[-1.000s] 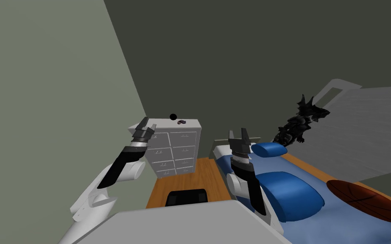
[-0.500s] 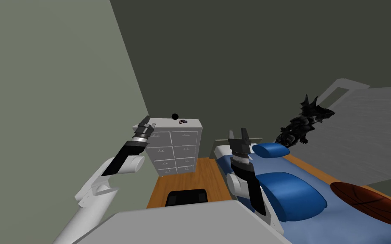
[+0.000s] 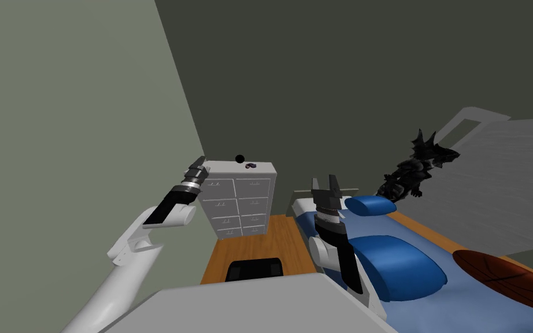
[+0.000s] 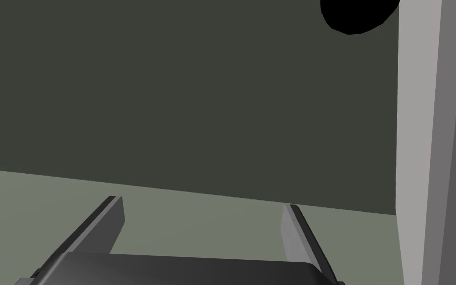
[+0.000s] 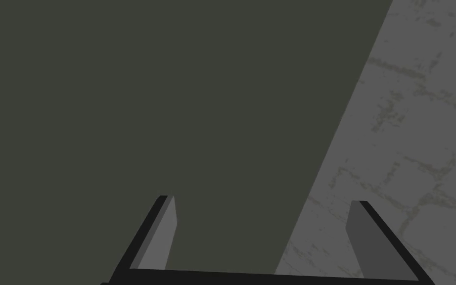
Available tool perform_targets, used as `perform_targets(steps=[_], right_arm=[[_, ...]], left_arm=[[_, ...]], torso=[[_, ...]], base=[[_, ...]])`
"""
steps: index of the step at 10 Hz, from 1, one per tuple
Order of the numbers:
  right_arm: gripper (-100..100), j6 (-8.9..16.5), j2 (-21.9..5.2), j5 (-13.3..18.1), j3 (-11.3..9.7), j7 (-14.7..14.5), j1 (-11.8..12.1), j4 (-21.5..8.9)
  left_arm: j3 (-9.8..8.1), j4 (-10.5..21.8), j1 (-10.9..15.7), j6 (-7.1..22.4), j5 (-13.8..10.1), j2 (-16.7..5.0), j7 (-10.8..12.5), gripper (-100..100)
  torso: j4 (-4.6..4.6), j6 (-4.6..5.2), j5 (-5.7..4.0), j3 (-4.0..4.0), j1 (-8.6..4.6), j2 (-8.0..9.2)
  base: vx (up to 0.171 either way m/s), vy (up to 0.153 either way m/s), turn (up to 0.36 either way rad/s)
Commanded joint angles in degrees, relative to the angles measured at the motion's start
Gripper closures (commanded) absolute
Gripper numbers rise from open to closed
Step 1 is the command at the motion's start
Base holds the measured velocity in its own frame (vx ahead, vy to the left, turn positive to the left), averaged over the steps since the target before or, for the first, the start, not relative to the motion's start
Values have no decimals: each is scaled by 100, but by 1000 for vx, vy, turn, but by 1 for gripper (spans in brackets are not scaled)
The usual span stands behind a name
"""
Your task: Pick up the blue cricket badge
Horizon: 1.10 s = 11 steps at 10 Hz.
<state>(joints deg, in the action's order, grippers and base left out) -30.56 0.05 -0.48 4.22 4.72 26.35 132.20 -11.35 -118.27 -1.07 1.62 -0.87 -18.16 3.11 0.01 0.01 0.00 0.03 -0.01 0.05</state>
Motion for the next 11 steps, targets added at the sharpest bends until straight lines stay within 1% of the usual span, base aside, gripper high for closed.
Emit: perform_targets(steps=[1, 3, 4, 5, 6, 7, 8, 9, 10, 11], right_arm=[[0, 0, 0, 0, 0, 0, 0, 0], [0, 0, 0, 0, 0, 0, 0, 0], [0, 0, 0, 0, 0, 0, 0, 0], [0, 0, 0, 0, 0, 0, 0, 0], [0, 0, 0, 0, 0, 0, 0, 0], [0, 0, 0, 0, 0, 0, 0, 0], [0, 0, 0, 0, 0, 0, 0, 0], [0, 0, 0, 0, 0, 0, 0, 0], [0, 0, 0, 0, 0, 0, 0, 0], [0, 0, 0, 0, 0, 0, 0, 0]], left_arm=[[-170, 215, 286, 286, -10, -170, -38, -100], [-170, 215, 329, 531, -10, -170, -38, -100], [-331, 435, 597, 709, -11, -327, -77, -100], [-331, 435, 651, 865, -11, -327, -77, -100], [-331, 435, 651, 1013, -11, -327, -77, -100], [-493, 668, 894, 1165, -9, -486, -113, -100], [-493, 668, 976, 1323, -9, -486, -113, -100], [-493, 668, 976, 1503, -9, -486, -113, -100], [-655, 915, 1243, 1668, -3, -650, -144, -100], [-655, 915, 1302, 1846, -3, -650, -144, -100]], torso=[[0, 0, 0, 0, 0, 0], [0, 0, 0, 1, 0, 1], [0, -1, 0, 0, -1, 0], [0, -1, 0, 0, -2, 0], [0, 0, -1, 0, -3, 1], [0, 0, 0, 0, -2, 0], [0, -1, -1, 0, -3, 0], [0, 0, -1, 0, -4, 0], [-1, 0, 0, -1, -3, -2], [0, 0, -1, -1, -6, -2]], base=[[-19, 2, 38], [-15, -1, 10], [-14, -6, 27], [-18, -9, 19], [-12, -5, 0], [-18, -10, 15], [-15, -12, 14], [-5, -6, 2], [-13, -18, 11], [-12, -18, 8]])
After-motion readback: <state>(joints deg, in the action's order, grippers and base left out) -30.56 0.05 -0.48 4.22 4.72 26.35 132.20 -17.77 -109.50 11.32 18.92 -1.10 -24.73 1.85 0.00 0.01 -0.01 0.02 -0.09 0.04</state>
